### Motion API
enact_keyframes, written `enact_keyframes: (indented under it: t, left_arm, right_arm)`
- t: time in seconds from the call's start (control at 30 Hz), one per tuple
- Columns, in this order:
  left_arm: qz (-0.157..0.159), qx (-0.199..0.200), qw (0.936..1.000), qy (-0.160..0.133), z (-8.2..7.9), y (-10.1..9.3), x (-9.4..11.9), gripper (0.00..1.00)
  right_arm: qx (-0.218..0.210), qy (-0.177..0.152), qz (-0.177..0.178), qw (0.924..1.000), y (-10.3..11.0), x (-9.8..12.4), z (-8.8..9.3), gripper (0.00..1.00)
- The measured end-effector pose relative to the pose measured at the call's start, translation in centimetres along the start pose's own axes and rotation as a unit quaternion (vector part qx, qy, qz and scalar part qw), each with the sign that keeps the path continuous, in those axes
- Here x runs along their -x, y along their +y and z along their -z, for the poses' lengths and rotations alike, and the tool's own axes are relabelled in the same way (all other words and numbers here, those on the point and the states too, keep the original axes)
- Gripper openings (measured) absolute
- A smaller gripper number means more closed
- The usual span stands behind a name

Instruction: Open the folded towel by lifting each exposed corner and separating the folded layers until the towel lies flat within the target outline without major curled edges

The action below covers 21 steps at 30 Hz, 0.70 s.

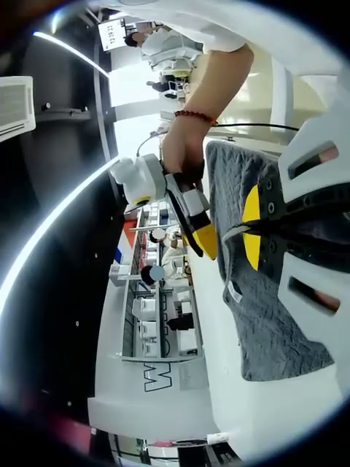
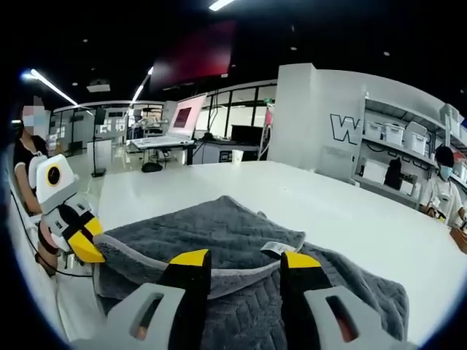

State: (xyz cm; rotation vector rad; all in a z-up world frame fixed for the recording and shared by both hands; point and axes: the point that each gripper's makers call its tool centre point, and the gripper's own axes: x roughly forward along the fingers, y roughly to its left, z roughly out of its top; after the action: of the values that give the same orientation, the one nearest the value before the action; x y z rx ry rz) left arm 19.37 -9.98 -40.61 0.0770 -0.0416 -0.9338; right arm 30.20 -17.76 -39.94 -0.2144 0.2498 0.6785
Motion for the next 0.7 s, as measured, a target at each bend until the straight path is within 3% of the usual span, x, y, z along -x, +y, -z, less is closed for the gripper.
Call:
enact_keyframes:
  t: [0.17,0.7]
  left_arm:
    - [0.000,0.002,1.0000,-0.002,0.0,0.1,0.1,0.02]
    - [-0.002,0.007,0.9999,-0.007,-0.1,0.3,0.5,0.02]
  right_arm:
    - [-0.020,0.001,-0.013,0.9997,0.4,-0.7,0.2,0.33]
    - [-0.023,0.019,-0.012,0.9995,-0.2,-2.5,0.4,0.33]
